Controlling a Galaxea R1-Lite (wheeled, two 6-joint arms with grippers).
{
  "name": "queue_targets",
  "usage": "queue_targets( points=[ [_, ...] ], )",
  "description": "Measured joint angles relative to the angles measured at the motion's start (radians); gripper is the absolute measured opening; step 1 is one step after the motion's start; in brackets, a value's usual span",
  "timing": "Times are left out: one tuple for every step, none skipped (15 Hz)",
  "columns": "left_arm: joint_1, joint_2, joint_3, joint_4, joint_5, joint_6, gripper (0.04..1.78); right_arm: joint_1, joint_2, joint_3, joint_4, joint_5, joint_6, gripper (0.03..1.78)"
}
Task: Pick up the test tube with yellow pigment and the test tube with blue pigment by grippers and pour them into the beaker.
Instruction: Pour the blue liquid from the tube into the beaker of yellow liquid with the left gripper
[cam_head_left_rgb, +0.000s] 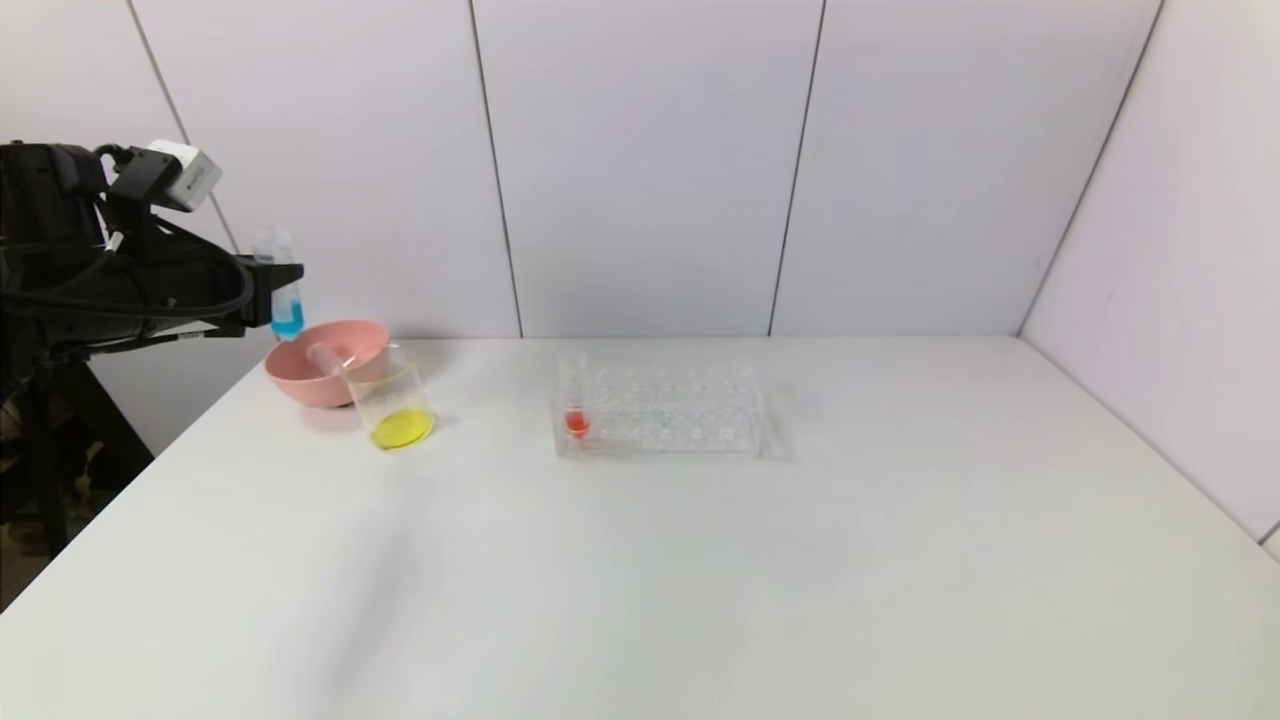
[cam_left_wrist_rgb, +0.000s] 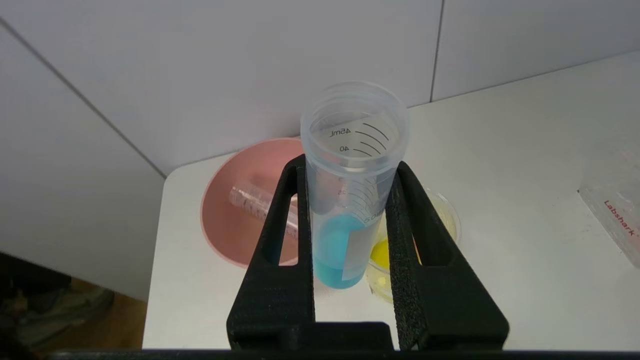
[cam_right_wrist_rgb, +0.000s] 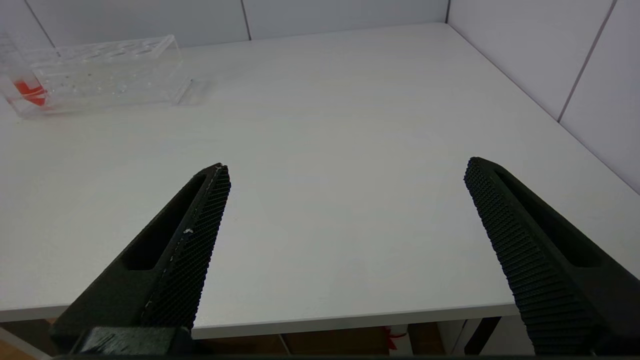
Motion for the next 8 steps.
queue_targets(
  points=[
    [0.019, 0.027, -0.037, 0.009, -0.067, 0.044, 0.44, 0.000, 0.000, 0.000, 0.000, 0.000, 0.000, 1.71],
    [0.036, 0.053, -0.074, 0.025, -0.124, 0.088, 0.44, 0.000, 0.000, 0.000, 0.000, 0.000, 0.000, 1.71],
    [0.049, 0.075, -0.110, 0.053, -0.161, 0.127, 0.44, 0.000, 0.000, 0.000, 0.000, 0.000, 0.000, 1.71],
    [0.061, 0.093, -0.146, 0.103, -0.178, 0.172, 0.44, 0.000, 0.000, 0.000, 0.000, 0.000, 0.000, 1.71],
    [0.072, 0.106, -0.176, 0.157, -0.191, 0.218, 0.44, 0.000, 0.000, 0.000, 0.000, 0.000, 0.000, 1.71],
    [0.083, 0.116, -0.204, 0.215, -0.208, 0.265, 0.44, 0.000, 0.000, 0.000, 0.000, 0.000, 0.000, 1.71],
    [0.094, 0.125, -0.239, 0.277, -0.223, 0.316, 0.44, 0.000, 0.000, 0.000, 0.000, 0.000, 0.000, 1.71],
    [0.102, 0.135, -0.274, 0.332, -0.231, 0.367, 0.44, 0.000, 0.000, 0.000, 0.000, 0.000, 0.000, 1.71]
  ],
)
